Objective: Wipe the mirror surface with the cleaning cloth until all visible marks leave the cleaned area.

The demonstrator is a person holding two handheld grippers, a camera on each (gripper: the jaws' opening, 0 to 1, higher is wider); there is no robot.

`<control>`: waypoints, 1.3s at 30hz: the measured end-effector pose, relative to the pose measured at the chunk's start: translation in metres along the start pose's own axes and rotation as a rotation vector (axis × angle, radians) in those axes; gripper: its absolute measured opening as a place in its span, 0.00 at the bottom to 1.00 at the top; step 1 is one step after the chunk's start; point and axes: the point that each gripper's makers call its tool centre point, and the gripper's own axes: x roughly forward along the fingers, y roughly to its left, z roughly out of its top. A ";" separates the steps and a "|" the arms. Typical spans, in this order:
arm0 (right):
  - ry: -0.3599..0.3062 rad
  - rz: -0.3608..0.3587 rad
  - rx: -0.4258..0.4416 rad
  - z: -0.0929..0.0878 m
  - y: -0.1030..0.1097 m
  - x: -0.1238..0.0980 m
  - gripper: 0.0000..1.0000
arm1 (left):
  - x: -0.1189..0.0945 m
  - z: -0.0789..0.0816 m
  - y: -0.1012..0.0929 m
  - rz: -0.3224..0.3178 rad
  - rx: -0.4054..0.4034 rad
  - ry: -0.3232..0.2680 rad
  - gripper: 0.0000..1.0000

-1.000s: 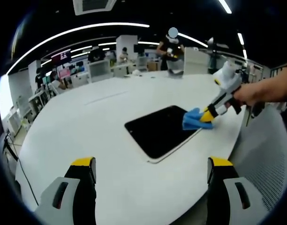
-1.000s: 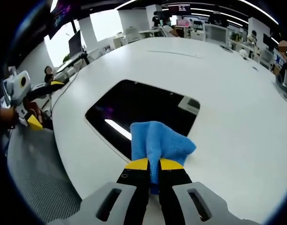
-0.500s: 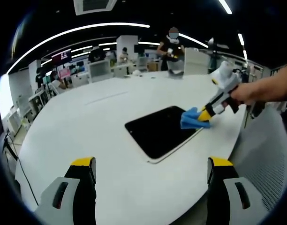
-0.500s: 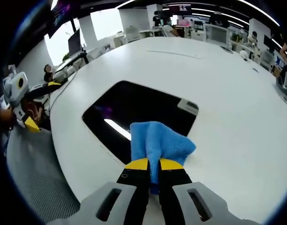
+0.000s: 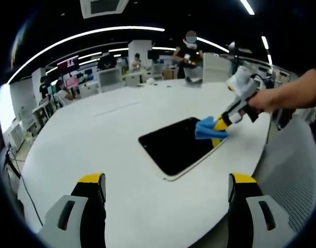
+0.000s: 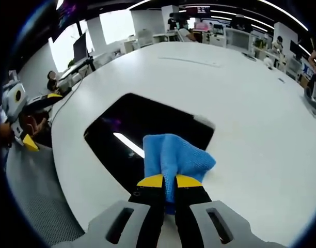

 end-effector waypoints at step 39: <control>0.005 -0.037 0.002 0.036 -0.032 0.025 0.01 | 0.002 -0.002 0.001 -0.004 -0.012 0.008 0.99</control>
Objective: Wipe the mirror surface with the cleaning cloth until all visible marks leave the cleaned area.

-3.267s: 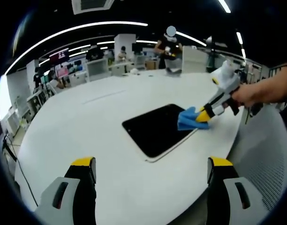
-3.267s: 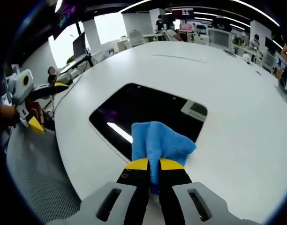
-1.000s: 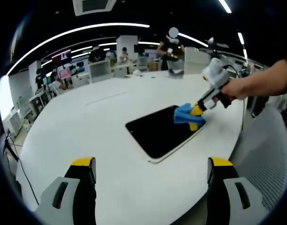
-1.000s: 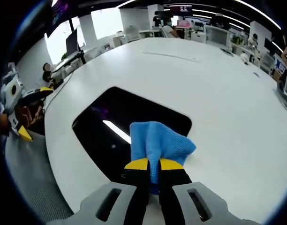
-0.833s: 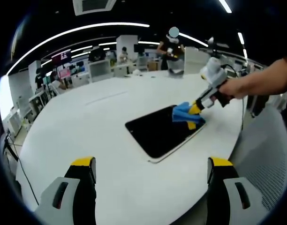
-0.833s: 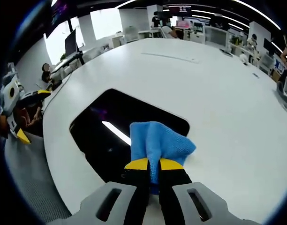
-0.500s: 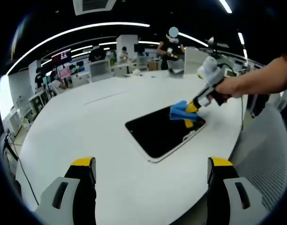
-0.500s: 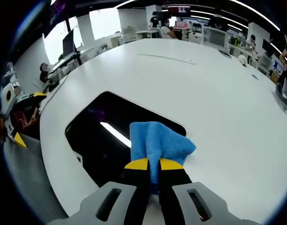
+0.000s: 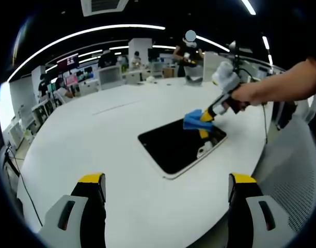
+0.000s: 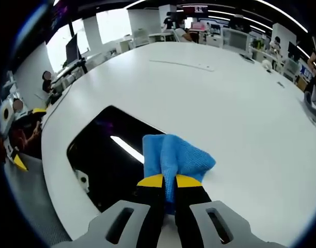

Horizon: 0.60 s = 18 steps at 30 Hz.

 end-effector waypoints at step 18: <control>-0.014 -0.015 0.007 0.016 -0.011 0.010 0.02 | 0.000 0.000 0.001 0.007 -0.008 0.004 0.99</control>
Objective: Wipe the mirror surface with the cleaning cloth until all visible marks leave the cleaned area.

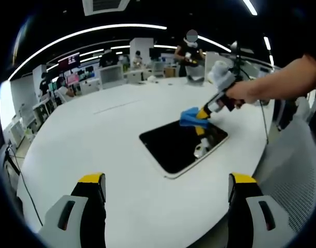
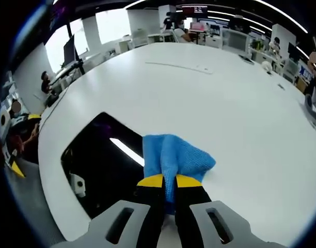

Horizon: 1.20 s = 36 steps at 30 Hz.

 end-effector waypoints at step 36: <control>-0.007 -0.007 0.077 0.014 -0.010 0.005 0.02 | -0.001 0.001 0.002 0.007 -0.017 -0.010 0.99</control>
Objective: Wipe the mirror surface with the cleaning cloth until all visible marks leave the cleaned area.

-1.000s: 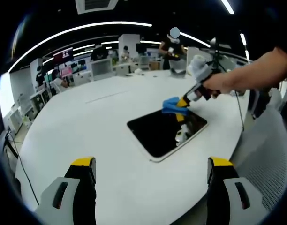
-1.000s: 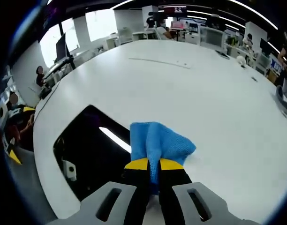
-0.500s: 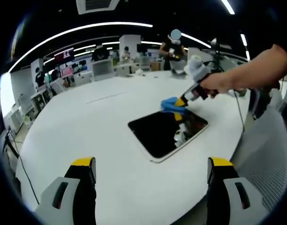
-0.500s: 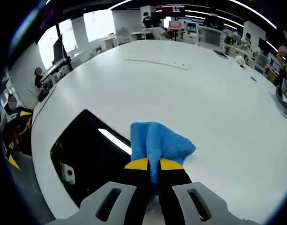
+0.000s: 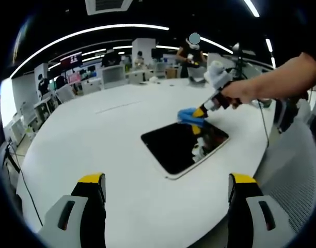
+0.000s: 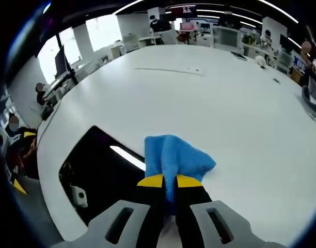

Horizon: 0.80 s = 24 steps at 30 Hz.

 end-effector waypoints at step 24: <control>-0.064 -0.067 0.051 0.009 -0.041 -0.067 0.02 | 0.000 -0.001 -0.003 -0.022 -0.010 0.003 0.99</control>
